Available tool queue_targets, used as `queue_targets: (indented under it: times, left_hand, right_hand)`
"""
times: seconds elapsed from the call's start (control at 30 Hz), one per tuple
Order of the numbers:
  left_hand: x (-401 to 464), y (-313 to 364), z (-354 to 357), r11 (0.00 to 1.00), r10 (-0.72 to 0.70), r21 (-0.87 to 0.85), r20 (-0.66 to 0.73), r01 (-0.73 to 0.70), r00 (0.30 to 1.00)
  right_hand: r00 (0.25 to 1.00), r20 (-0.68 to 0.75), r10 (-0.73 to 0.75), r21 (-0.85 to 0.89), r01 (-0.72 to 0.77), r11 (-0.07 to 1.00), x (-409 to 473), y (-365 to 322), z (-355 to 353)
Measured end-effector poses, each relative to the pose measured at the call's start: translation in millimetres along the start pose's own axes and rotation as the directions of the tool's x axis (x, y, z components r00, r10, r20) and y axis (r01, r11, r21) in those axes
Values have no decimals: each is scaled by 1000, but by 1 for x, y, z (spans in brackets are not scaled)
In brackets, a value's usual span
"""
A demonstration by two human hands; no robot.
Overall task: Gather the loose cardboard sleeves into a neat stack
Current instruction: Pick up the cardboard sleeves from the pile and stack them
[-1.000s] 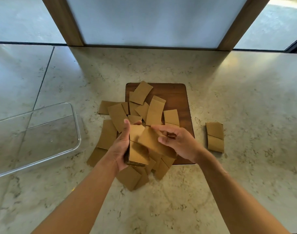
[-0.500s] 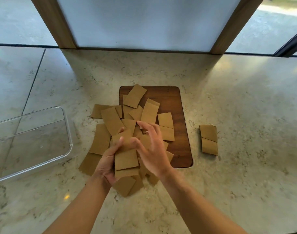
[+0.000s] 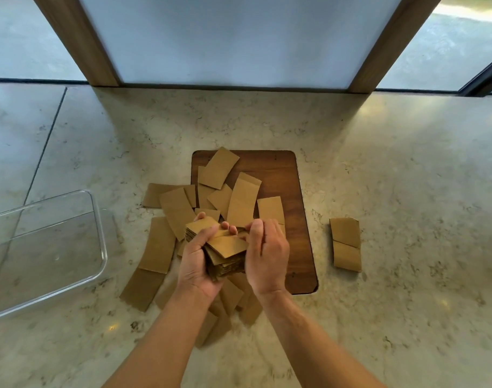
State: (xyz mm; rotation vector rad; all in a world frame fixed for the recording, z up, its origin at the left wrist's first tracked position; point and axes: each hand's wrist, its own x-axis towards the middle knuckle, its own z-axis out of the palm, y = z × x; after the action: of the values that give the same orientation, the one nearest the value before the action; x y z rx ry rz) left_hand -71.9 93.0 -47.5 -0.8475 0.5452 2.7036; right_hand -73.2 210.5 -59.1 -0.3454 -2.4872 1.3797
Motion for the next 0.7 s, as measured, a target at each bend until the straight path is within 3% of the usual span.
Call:
queue_targets:
  times: [0.07, 0.13, 0.2, 0.27, 0.43, 0.53, 0.6, 0.67, 0.7]
  left_hand:
    - [9, 2, 4, 1000, 20, 1, -16, -20, 1000]
    - [14, 7, 6, 999, 27, 29, -4, -26, 1000]
    - [18, 10, 6, 998, -1, 59, 41, -2, 999]
    - [26, 14, 6, 997, -27, 81, 80, 21, 996]
    - [49, 23, 15, 963, 6, 270, 53, -20, 999]
    - [62, 28, 23, 885, 114, 456, -3, -100, 993]
    - [66, 31, 27, 843, 98, 531, 5, -86, 995]
    - [71, 34, 26, 815, 12, 579, 14, -18, 1000]
    - [73, 36, 25, 815, -11, 580, -1, 10, 1000]
  right_hand:
    - [986, -19, 168, -32, -168, 985, 22, 14, -10]
    - [937, -24, 347, -268, -341, 901, 44, 30, -18]
    - [911, 17, 412, -538, -339, 772, 57, 36, -19]
    - [914, 64, 401, -597, -287, 750, 61, 37, -13]
    - [874, 14, 485, -310, -457, 834, 88, 50, -29]
    - [851, -38, 524, 13, -524, 851, 99, 38, -37]
    - [846, 148, 512, 154, -531, 833, 95, 16, -25]
    - [796, 449, 406, 99, -496, 863, 88, 2, -5]
    - [769, 522, 369, 60, -464, 884, 85, 0, 4]
